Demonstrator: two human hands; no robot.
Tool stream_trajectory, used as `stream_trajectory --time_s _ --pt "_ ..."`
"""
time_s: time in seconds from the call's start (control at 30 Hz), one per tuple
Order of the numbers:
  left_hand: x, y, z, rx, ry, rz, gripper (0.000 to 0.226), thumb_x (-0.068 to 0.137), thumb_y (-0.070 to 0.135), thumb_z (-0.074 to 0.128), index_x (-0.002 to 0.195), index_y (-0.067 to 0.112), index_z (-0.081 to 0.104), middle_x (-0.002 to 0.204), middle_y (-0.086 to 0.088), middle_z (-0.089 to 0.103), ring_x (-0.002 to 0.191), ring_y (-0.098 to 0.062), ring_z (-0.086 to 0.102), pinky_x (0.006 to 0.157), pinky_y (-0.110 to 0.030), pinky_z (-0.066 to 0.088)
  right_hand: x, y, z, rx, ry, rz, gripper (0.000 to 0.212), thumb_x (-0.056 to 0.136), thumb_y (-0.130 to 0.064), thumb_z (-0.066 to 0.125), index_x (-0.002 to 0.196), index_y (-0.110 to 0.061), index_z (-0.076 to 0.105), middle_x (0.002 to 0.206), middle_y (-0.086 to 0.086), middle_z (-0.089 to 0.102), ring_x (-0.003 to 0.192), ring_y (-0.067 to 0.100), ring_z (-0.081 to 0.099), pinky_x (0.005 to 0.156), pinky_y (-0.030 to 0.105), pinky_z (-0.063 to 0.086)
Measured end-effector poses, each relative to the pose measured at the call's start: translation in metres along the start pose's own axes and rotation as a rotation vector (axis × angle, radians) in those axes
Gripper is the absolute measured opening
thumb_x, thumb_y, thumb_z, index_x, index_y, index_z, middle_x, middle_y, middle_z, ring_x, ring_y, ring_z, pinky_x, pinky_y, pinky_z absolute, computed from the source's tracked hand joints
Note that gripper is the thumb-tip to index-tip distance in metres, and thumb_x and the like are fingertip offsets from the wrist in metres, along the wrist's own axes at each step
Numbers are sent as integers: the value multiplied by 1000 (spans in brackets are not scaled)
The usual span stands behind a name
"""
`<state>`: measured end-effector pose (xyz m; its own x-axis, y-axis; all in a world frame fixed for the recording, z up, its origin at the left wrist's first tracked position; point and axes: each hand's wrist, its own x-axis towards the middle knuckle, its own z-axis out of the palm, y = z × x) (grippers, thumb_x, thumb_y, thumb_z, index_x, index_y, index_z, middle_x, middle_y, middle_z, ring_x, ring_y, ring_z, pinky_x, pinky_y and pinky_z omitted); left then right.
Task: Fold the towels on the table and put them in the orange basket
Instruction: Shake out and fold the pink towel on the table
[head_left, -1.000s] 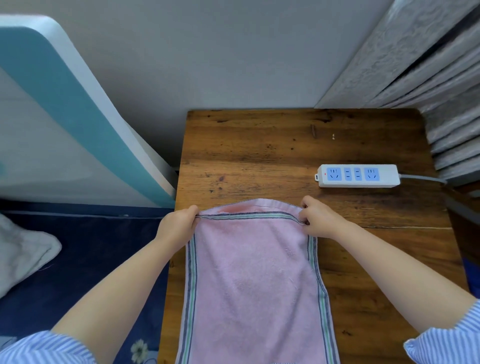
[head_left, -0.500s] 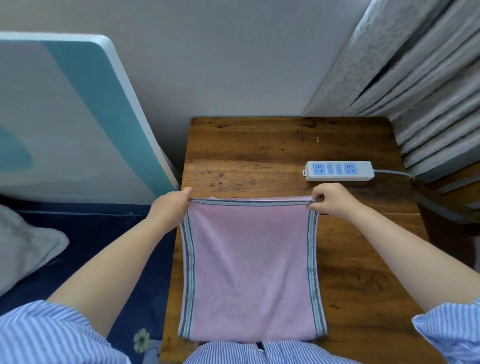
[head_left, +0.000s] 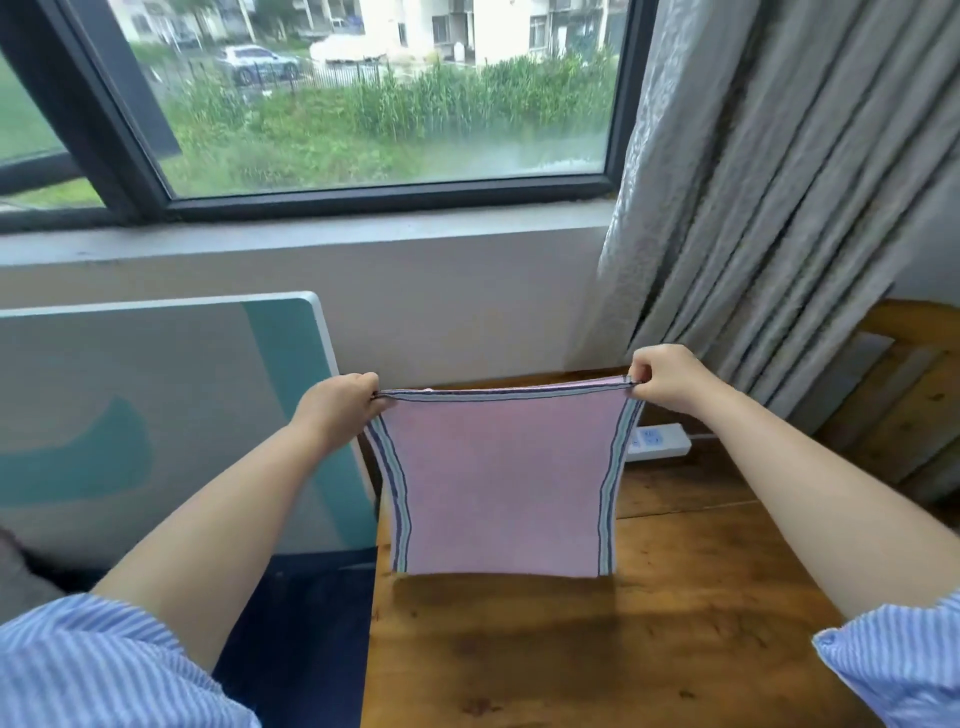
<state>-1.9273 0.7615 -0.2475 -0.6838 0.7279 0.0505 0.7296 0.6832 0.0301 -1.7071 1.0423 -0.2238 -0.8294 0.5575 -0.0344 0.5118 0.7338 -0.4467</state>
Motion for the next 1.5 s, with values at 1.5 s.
stream_trajectory --time_s 1.5 --pt "35 -4 -78 59 -64 23 30 97 24 41 106 0 56 109 -18 62 102 -33 55 80 -33 41 43 -48 -53 -230 60 -25 27 75 3 48 91 0 70 101 18 68 99 31 58 74 28 45"
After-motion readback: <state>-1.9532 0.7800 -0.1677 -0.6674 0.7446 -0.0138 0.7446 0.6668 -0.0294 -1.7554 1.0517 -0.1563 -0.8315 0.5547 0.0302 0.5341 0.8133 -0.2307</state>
